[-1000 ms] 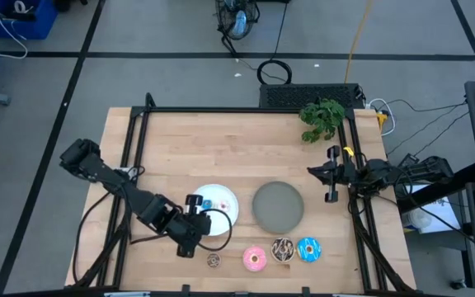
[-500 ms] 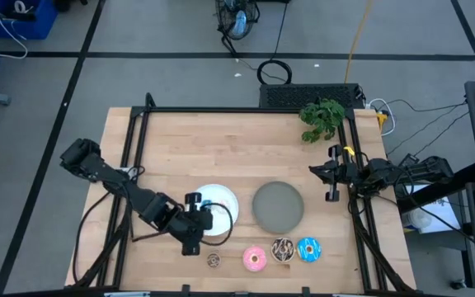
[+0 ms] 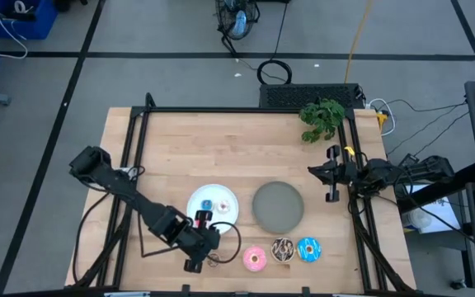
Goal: Pick & Place donuts
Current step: Put the small brown donut on the white plate
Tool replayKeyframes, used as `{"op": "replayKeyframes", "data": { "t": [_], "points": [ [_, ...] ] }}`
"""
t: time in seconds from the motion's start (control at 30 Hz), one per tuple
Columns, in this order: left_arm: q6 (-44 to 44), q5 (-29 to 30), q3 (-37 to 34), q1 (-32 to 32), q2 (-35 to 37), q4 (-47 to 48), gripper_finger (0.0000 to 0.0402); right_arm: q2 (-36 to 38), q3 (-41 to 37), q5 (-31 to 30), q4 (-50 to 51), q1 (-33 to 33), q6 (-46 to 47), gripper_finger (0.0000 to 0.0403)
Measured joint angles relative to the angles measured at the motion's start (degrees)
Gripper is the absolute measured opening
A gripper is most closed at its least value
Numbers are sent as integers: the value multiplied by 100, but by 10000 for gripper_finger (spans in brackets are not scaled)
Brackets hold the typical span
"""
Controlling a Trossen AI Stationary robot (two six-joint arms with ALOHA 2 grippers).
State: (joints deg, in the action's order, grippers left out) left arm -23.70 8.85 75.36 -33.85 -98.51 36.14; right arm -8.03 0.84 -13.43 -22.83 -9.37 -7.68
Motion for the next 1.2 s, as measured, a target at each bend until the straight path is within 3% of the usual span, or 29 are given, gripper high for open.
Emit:
{"op": "replayKeyframes", "data": {
  "t": [0.43,0.6,0.83,1.2],
  "points": [
    [-216,452,41,-260,-105,-408,43,-225,2,146,-22,-114,203,0],
    [-109,251,39,-221,-492,-647,95,-259,1,144,-14,-114,242,0],
    [192,-524,30,-151,-1139,-768,161,-397,2,149,-11,-114,400,0],
    [124,-785,30,-25,-1201,-769,182,-692,2,150,-9,-114,402,0]
  ]
}}
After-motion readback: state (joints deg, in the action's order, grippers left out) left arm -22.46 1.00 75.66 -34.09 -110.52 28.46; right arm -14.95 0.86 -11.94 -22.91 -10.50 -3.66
